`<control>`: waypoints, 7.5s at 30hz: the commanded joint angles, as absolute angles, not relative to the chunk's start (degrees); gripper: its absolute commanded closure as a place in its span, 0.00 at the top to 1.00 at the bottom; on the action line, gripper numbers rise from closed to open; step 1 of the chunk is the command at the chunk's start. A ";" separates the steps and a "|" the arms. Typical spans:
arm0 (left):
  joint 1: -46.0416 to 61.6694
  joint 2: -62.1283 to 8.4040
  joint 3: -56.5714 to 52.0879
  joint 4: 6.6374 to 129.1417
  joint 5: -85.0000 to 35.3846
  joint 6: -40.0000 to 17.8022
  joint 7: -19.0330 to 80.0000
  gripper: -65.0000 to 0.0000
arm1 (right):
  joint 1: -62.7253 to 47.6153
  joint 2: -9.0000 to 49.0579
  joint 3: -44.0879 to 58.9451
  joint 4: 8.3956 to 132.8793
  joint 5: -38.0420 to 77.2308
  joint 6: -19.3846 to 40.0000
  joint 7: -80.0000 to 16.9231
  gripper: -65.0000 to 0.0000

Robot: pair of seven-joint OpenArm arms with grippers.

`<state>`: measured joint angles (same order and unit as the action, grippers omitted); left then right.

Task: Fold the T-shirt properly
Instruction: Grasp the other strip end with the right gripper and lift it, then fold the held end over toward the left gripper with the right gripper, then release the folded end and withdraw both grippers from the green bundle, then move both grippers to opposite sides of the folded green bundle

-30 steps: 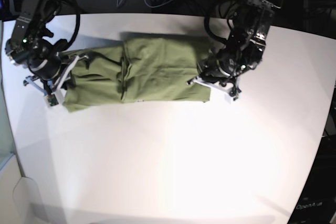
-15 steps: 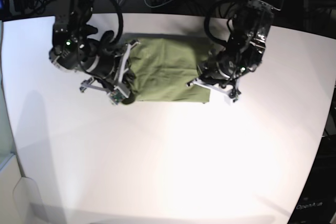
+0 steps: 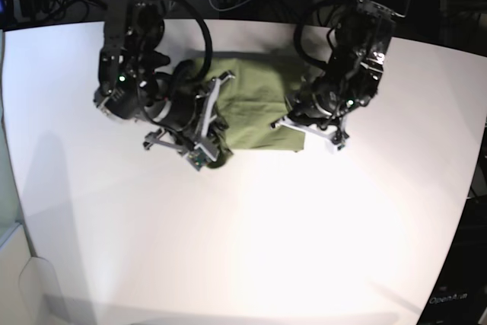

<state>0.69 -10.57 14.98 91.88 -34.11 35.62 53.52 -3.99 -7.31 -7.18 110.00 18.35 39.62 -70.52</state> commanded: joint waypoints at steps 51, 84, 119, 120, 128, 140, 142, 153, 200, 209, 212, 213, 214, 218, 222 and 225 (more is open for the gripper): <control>1.89 -10.77 7.60 97.01 -33.98 35.91 57.10 0.03 | 0.84 -9.00 -16.31 110.55 35.30 40.00 -69.41 0.01; 2.51 -11.47 0.92 90.77 -33.54 36.00 56.66 0.03 | 1.71 -8.84 -19.47 106.59 35.56 40.00 -69.32 0.01; 4.53 -16.13 0.31 92.88 -33.98 35.91 57.10 0.03 | 4.09 -7.16 -23.78 97.27 37.85 40.00 -64.92 1.00; 4.79 -16.40 0.31 92.97 -33.98 35.91 57.10 0.03 | 4.09 -6.20 -23.25 97.27 37.85 40.00 -64.75 1.00; 8.31 -17.54 -3.91 97.89 -33.98 35.82 57.10 0.03 | 4.09 -3.74 -14.90 97.01 37.85 40.00 -64.75 0.99; 10.59 -18.07 1.19 105.45 -46.46 36.00 57.19 0.03 | 4.09 6.64 -3.12 96.84 37.85 40.00 -64.84 0.06; 10.68 -18.07 3.30 105.54 -47.16 36.00 57.27 0.03 | 4.09 8.40 -2.95 96.84 37.85 40.00 -64.75 0.00; 9.10 -15.87 13.23 103.52 -45.41 36.26 60.70 0.03 | 2.68 9.89 -3.56 89.71 37.76 40.00 -61.32 0.00; -0.92 -13.41 3.03 90.15 -35.56 35.91 58.68 0.03 | -3.30 16.57 -8.75 94.11 37.76 40.00 -52.53 0.00; -7.60 -11.30 12.00 81.19 -35.56 35.82 51.30 0.03 | -5.41 13.76 -11.21 94.20 37.76 40.00 -52.53 0.00; -10.15 -8.75 12.35 78.64 -35.03 35.82 51.03 0.03 | -5.67 13.76 -14.55 94.29 37.76 40.00 -52.26 0.00; -11.03 -7.69 12.44 77.67 -35.03 35.82 51.03 0.03 | -6.02 13.76 -15.52 94.37 37.85 40.00 -52.18 0.00; -11.74 -6.81 12.44 76.70 -34.95 35.82 51.03 0.03 | -6.20 13.76 -16.13 94.37 37.85 40.00 -52.09 0.00; -14.55 -4.62 12.44 74.51 -34.95 35.82 51.03 0.03 | -6.90 13.76 -18.59 94.46 37.85 40.00 -51.91 0.00; -15.25 -4.44 12.35 75.91 -35.47 35.82 51.65 0.03 | -6.99 14.29 -18.42 94.46 37.85 40.00 -51.91 0.00; -14.81 -6.29 12.18 79.16 -35.56 35.91 51.74 0.03 | -6.99 15.69 -15.60 94.46 37.85 40.00 -51.91 0.00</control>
